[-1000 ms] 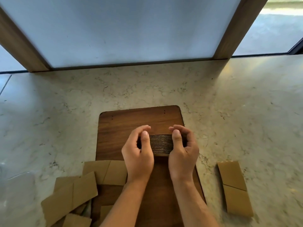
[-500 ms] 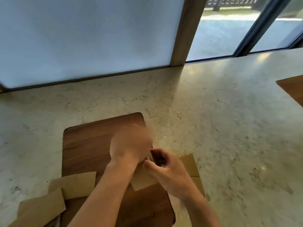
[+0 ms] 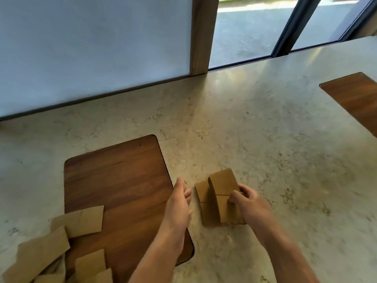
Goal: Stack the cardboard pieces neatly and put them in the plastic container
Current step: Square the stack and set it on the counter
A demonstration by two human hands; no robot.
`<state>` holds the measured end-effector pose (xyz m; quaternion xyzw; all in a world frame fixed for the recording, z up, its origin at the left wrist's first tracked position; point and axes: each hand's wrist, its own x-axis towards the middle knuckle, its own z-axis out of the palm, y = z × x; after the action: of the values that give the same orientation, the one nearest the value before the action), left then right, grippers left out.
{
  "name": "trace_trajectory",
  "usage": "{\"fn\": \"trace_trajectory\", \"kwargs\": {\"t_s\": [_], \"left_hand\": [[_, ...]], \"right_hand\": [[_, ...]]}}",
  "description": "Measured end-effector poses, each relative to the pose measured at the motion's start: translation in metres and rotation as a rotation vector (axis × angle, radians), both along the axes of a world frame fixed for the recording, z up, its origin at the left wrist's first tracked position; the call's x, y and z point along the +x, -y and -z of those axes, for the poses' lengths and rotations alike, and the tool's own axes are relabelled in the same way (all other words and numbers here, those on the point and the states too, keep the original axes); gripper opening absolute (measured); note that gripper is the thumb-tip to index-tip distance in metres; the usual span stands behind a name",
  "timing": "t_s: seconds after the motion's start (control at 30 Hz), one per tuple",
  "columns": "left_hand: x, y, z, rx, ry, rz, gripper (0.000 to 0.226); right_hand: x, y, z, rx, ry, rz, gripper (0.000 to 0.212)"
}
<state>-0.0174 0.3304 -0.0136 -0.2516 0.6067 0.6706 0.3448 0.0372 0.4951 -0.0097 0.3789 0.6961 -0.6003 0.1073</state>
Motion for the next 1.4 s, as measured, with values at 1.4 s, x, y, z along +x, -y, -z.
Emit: {"fn": "trace_trajectory", "kwargs": {"t_s": [1.4], "left_hand": [[-0.005,-0.041,0.009,0.001,0.000,-0.021,0.047]], "right_hand": [[-0.015,0.040,0.000,0.257,0.022,-0.013,0.035]]}}
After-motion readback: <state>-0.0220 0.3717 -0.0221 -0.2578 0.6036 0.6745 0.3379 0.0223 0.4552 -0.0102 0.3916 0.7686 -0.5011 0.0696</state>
